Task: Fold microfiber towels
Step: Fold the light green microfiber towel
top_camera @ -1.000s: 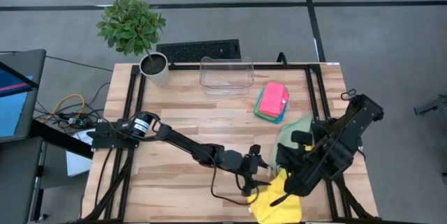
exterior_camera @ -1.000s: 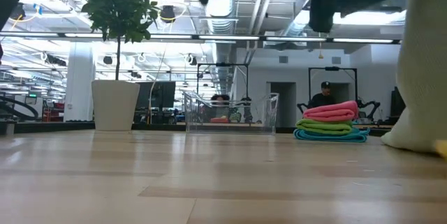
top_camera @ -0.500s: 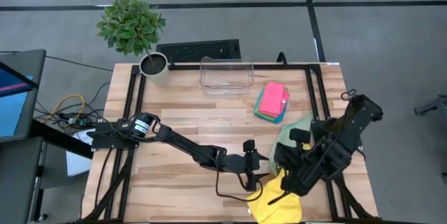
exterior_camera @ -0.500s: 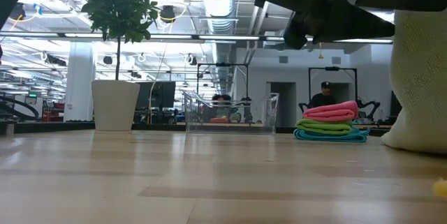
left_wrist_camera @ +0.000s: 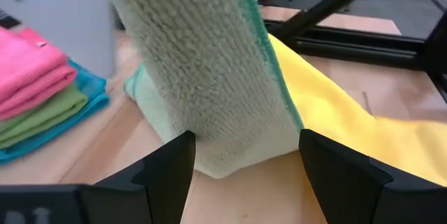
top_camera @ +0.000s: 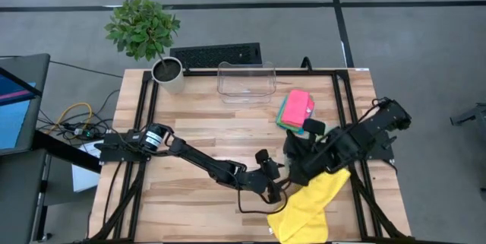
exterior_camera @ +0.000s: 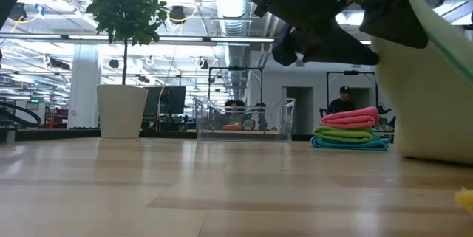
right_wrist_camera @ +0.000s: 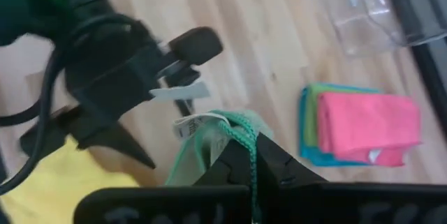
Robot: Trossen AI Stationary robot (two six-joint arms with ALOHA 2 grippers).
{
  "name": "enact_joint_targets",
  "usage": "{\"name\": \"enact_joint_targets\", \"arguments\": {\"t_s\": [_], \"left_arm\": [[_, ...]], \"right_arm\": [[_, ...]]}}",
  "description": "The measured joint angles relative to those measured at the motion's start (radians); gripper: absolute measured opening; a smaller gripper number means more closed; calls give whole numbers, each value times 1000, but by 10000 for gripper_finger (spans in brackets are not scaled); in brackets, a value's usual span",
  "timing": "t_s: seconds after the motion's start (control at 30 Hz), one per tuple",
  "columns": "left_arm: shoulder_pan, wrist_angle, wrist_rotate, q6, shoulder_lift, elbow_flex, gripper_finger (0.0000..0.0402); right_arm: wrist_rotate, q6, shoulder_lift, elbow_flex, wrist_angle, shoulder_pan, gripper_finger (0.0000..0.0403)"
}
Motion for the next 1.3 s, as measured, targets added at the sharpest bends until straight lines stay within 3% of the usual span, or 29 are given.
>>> {"name": "enact_joint_targets", "arguments": {"t_s": [0.57,1.3], "left_arm": [[18,-29,-121,-108,-1,0,250],[51,-329,-311,-264,-1,-1,250]], "right_arm": [[26,-237,1,26,78,-206,20],[72,-294,0,191,62,-166,19]]}}
